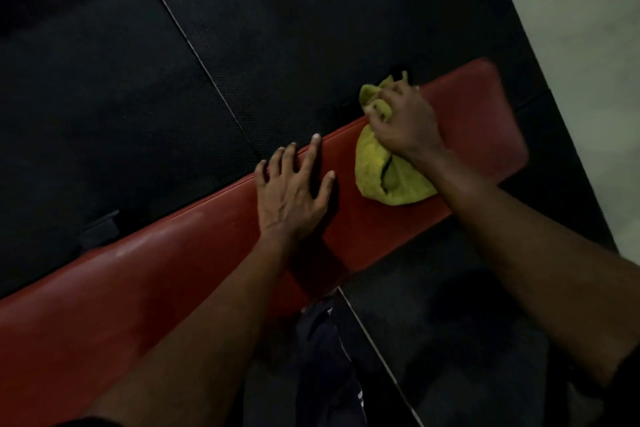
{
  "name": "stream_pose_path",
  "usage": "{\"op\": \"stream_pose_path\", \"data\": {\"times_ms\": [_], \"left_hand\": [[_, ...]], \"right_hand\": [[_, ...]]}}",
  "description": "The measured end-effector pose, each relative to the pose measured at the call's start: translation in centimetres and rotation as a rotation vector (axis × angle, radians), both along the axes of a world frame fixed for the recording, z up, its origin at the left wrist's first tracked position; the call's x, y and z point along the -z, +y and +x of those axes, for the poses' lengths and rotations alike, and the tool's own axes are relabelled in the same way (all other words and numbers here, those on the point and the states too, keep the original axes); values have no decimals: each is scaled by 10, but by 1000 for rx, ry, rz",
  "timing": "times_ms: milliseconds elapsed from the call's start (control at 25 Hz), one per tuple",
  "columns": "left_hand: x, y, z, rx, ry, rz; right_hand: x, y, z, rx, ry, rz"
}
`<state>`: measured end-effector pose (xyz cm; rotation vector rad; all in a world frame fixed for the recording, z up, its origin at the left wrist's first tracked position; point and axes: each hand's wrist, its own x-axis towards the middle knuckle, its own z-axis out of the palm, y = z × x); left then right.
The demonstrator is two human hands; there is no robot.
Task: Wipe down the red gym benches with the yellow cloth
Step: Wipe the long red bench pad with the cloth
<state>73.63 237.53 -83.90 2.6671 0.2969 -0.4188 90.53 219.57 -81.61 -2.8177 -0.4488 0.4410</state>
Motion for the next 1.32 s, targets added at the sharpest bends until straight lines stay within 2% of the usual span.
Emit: {"op": "stream_pose_path", "data": {"times_ms": [80, 160, 320, 400, 520, 600, 680, 880, 1120, 1320], "left_hand": [[4, -1, -2, -8, -72, 46], [8, -2, -1, -13, -84, 64], [10, -3, -2, -42, -107, 114], [11, -4, -1, -54, -126, 137], [8, -5, 0, -52, -115, 168], [8, -5, 1, -50, -101, 172], [6, -4, 1, -51, -89, 175], [1, -8, 6, -54, -78, 163], [-11, -11, 9, -88, -33, 130], [-16, -12, 14, -101, 100, 55]], "right_hand": [[1, -10, 1, -154, 14, 23], [-2, -34, 22, -195, 25, 24], [-3, -81, 68, 76, -5, -7], [3, -80, 71, 99, -34, 0], [7, -57, 60, -48, -55, 46], [2, -57, 62, -208, -13, 67], [-2, -74, 79, -254, 35, 57], [-6, -141, 120, 105, -52, 29], [14, -130, 91, 416, -176, 158], [20, -128, 92, 440, -178, 159]]}}
